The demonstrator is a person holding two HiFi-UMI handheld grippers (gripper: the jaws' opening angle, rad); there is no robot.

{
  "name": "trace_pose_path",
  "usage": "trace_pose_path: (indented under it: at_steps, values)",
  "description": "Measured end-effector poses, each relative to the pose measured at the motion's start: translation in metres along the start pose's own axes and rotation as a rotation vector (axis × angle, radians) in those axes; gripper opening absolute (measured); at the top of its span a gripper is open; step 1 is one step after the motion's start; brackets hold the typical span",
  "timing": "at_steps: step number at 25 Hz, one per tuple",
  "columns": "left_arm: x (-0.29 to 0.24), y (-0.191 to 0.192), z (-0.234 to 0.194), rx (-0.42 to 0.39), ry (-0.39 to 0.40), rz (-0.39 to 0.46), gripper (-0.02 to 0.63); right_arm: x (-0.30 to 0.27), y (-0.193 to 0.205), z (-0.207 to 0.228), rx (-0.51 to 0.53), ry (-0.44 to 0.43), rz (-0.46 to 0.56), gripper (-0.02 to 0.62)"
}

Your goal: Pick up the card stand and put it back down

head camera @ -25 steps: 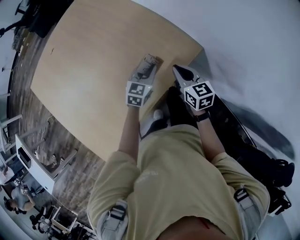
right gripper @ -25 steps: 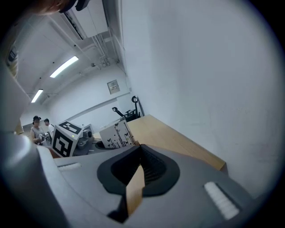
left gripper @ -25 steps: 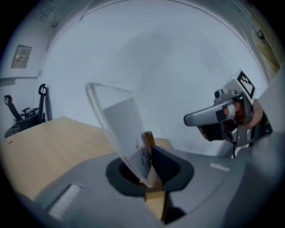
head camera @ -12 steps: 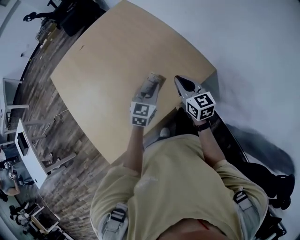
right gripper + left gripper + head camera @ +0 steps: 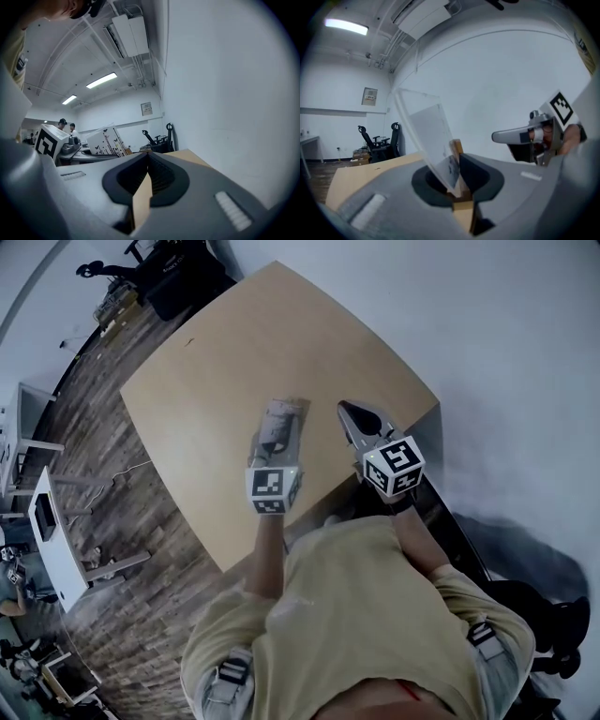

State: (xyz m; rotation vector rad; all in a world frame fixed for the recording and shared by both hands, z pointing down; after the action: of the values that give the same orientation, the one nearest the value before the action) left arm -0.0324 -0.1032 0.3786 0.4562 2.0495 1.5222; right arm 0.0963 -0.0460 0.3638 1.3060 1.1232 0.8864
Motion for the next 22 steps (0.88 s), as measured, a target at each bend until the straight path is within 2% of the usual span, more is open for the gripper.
trace_pose_path:
  at_steps: [3, 8, 14, 22]
  values:
    - [0.012, -0.007, -0.006, 0.039, -0.012, 0.046, 0.048, -0.003, -0.012, -0.003, 0.022, 0.012, 0.019, 0.003]
    - [0.033, -0.017, -0.015, 0.064, -0.08, 0.11, 0.048, -0.01, -0.023, -0.007, 0.028, 0.007, 0.026, 0.003]
    - [0.031, -0.028, -0.033, 0.092, -0.157, 0.159, 0.048, -0.042, -0.031, -0.007, 0.059, -0.107, 0.03, 0.003]
    - [0.006, -0.033, -0.05, 0.218, -0.282, 0.224, 0.049, -0.087, -0.025, 0.016, 0.074, -0.283, 0.029, 0.003]
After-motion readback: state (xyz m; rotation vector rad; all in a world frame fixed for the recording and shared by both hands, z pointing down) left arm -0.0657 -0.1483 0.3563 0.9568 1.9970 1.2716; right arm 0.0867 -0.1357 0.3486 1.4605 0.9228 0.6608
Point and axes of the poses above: the fingertips, and each gripper's own axes: x backward along the fingers, z to its right, y out of its underside, the point moved 4 cm from there along x, backward along the fingers, and after that the axes turned 15 degrees about x, right-handed, at the moved point
